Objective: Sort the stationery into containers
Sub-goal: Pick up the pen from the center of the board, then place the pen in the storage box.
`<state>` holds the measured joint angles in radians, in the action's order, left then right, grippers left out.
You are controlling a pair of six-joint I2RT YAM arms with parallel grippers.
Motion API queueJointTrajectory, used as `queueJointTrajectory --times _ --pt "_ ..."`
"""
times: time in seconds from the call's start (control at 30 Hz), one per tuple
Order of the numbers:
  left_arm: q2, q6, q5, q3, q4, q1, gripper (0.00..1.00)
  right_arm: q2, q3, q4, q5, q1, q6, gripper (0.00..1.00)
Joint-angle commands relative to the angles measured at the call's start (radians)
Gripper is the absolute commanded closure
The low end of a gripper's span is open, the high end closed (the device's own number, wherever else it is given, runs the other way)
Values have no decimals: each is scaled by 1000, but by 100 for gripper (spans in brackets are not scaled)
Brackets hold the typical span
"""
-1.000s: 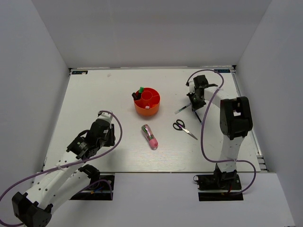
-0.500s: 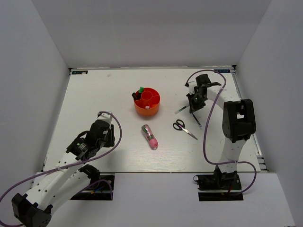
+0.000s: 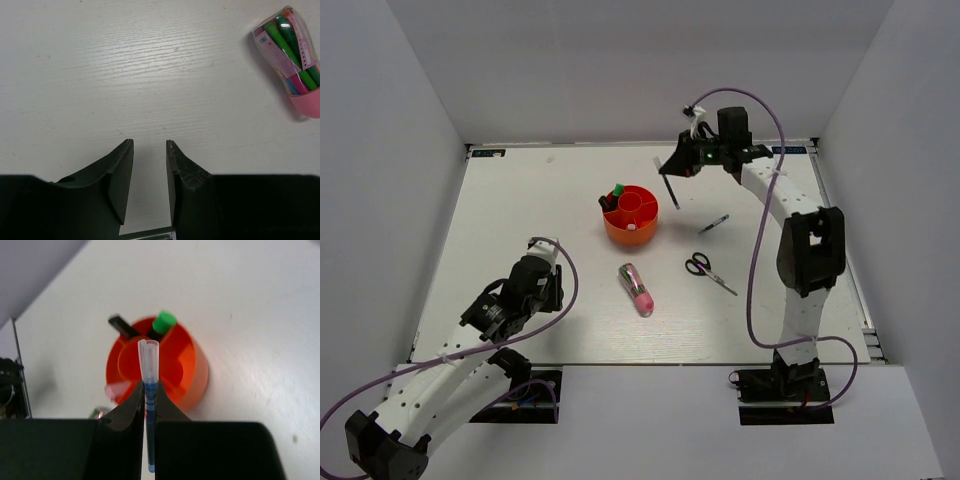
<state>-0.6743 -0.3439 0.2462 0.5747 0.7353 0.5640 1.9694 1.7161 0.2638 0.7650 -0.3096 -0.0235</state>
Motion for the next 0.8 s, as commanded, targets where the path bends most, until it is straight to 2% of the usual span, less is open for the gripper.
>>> queueJointTrajectory --times 0.0,0.03,0.07,0.1,0.13,0.3,0.53,0.77 --pt "5 22 -7 -7 -22 -7 57 109 102 -363 143 -3 -202 100" --pt "4 25 -7 -4 -25 -4 57 124 114 -406 148 -2 -270 100" --pt "2 26 -5 -7 -27 -7 57 164 123 -560 157 -5 -300 100" --pt "-2 31 -10 -9 -28 -6 57 180 125 -616 158 -3 -325 100" --pt "-5 31 -8 -10 -28 -6 57 201 123 -758 157 1 -385 100" --pt "-24 34 2 -3 -20 -7 57 321 315 -693 168 -3 -385 100" --pt "-24 33 8 -6 -22 -7 57 329 249 -790 178 -20 -432 100" --pt "-16 32 5 -7 -20 -9 57 325 194 -811 195 -51 -420 100"
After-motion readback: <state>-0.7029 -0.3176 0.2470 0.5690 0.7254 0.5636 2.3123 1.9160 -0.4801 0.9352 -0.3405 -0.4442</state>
